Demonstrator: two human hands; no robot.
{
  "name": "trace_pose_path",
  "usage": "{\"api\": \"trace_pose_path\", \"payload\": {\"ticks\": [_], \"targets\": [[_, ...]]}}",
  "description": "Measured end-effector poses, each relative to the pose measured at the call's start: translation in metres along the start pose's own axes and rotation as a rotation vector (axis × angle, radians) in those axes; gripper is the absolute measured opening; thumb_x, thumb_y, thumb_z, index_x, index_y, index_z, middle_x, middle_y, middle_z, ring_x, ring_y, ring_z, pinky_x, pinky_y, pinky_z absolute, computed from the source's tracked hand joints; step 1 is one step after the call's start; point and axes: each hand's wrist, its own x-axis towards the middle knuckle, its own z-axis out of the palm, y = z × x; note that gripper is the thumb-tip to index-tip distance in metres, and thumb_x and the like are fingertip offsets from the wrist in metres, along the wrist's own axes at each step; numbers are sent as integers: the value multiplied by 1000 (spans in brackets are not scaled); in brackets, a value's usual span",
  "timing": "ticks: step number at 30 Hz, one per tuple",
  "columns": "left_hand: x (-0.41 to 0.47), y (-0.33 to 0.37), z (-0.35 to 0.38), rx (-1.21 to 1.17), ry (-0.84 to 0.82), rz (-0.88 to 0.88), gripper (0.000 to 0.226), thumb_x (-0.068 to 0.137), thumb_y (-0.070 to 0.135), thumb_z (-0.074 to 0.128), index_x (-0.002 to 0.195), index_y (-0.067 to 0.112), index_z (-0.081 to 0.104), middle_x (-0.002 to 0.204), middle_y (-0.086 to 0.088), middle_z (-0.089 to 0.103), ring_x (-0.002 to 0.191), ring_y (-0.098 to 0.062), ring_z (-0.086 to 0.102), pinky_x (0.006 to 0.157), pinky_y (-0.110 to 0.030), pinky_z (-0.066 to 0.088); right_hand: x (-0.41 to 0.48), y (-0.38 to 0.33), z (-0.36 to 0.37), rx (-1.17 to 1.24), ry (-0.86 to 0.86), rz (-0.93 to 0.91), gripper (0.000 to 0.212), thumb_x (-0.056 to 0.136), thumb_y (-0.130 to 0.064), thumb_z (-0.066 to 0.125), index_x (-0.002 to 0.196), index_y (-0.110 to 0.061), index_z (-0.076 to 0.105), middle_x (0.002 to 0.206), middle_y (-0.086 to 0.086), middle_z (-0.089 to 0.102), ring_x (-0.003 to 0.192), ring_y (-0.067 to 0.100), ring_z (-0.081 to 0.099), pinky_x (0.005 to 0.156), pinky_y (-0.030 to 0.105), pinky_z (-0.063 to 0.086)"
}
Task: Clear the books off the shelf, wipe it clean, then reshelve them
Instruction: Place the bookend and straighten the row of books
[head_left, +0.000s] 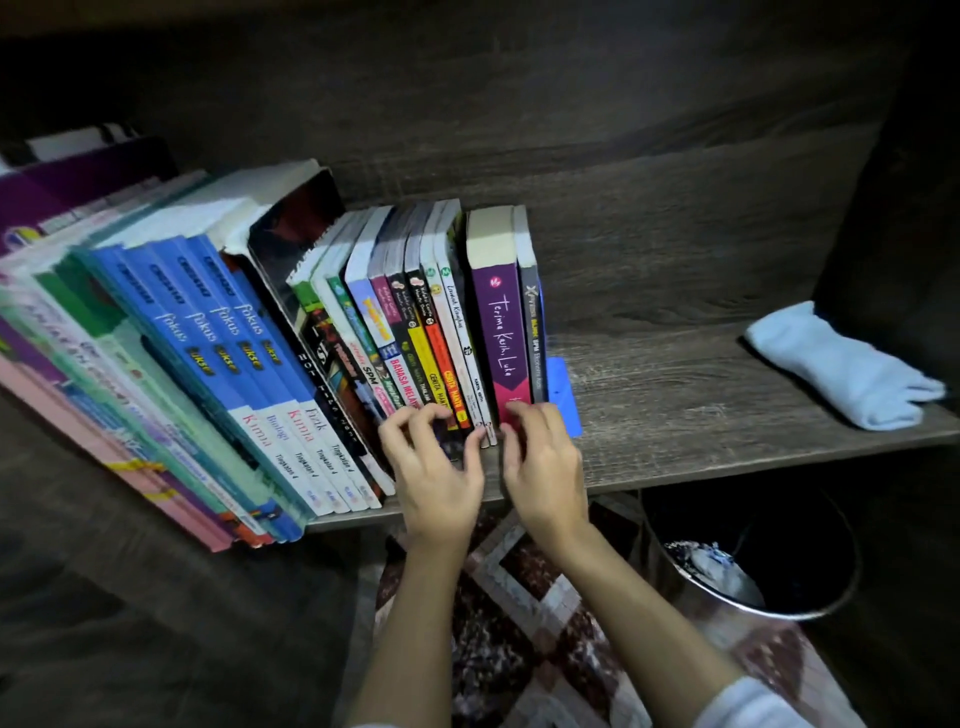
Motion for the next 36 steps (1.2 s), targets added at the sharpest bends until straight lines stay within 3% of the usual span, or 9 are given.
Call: {"api": "trace_pose_path", "payload": {"ticks": [4,8,14,16,18,20,24,27,36], "targets": [[-2,5,7,64,9,-33,30,75,11,77,94,2,57,104,-2,32,100,-24,44,87,-29,42,-7,14,-11,-127,-25,-1,30,76,-5,56,103,0,69,91,11,70,69,26,69,53,29,53],[-4,7,8,69,11,-58,29,74,10,77,93,3,56,103,-1,32,100,-25,45,87,-35,44,-14,19,-12,-231,-178,40,61,51,10,78,111,0,67,95,14,71,56,29,67,41,31,49],[-3,6,9,75,4,-49,30,73,13,77,93,4,56,102,-2,33,98,-24,44,85,-38,45,-11,13,-16,-222,-307,99,63,89,0,46,148,-12,28,151,7,34,112,37,57,91,42,46],[-2,6,8,122,11,-66,30,74,18,76,94,8,55,102,-2,33,98,-25,45,78,-41,50,-6,14,-20,-181,-304,75,52,91,-8,44,143,-10,40,144,9,45,112,31,59,93,36,46],[-1,10,9,174,37,-38,32,74,26,73,96,14,54,103,-3,35,99,-24,44,79,-40,47,1,14,-26,-61,-121,40,40,87,-19,44,118,-4,64,111,13,68,89,28,68,77,31,52],[3,17,14,209,51,32,36,75,31,74,102,18,54,109,-3,36,103,-22,42,86,-40,42,5,22,-35,18,28,71,33,85,-22,52,106,-2,66,95,13,68,80,29,68,73,30,47],[10,34,27,365,1,80,58,78,40,66,129,27,43,130,-4,31,114,-23,34,98,-42,29,15,32,-38,-81,-268,161,61,91,-19,59,145,-8,33,129,17,56,118,31,53,98,32,39],[7,37,34,451,5,98,66,79,40,64,138,28,37,140,-4,26,117,-25,31,98,-42,23,19,30,-34,-229,-396,103,64,95,-15,42,152,-17,12,133,20,53,116,34,53,96,36,39],[10,35,37,462,29,115,66,77,47,56,137,26,36,138,-4,26,114,-24,30,95,-42,22,38,29,-41,-223,-493,130,64,95,-13,43,151,-18,13,127,21,58,113,37,54,89,35,35]]}}
